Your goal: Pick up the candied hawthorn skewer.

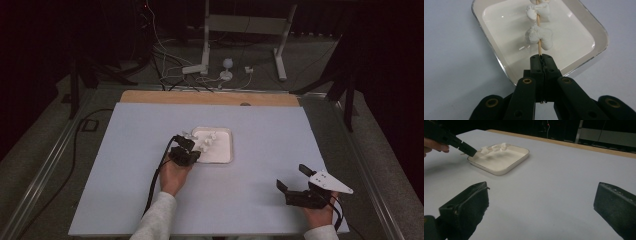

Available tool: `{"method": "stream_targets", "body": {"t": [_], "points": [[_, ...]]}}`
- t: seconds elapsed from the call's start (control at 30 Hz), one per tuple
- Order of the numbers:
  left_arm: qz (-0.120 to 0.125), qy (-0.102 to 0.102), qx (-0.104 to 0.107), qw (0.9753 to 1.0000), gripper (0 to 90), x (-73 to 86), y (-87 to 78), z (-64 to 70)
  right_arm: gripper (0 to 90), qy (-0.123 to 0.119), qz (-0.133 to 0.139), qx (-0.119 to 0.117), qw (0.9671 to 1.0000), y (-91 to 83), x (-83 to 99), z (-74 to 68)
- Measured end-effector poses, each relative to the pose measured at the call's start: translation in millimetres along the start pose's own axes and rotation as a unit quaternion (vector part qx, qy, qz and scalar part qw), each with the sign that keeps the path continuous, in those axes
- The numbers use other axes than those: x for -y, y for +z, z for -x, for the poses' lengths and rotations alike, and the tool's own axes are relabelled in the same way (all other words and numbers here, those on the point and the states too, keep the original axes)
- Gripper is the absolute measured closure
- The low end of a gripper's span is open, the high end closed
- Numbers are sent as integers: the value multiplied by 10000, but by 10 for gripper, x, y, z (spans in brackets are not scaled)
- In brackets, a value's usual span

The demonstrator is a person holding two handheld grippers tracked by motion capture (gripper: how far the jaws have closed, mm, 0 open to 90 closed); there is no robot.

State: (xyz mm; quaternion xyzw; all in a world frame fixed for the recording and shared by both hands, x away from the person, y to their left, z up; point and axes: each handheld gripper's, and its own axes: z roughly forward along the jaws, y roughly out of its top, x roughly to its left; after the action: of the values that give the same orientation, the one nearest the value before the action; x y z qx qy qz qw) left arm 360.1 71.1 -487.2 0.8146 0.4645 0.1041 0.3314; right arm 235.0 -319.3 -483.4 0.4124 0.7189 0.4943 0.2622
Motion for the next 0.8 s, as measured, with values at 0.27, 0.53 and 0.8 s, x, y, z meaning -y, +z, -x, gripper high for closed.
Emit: {"method": "stream_targets", "body": {"t": [0.27,0.53,0.8], "points": [[459,-4,22,9989,900,56,-160,-35,0,308,54,-95,9995,44,-46,8],[777,80,30,9969,900,122,-307,-29,0,494,51,-137,9987,55,-137,27],[1089,119,124,9939,900,192,-414,14,0,743,8,-174,9971,112,-266,107]]}}
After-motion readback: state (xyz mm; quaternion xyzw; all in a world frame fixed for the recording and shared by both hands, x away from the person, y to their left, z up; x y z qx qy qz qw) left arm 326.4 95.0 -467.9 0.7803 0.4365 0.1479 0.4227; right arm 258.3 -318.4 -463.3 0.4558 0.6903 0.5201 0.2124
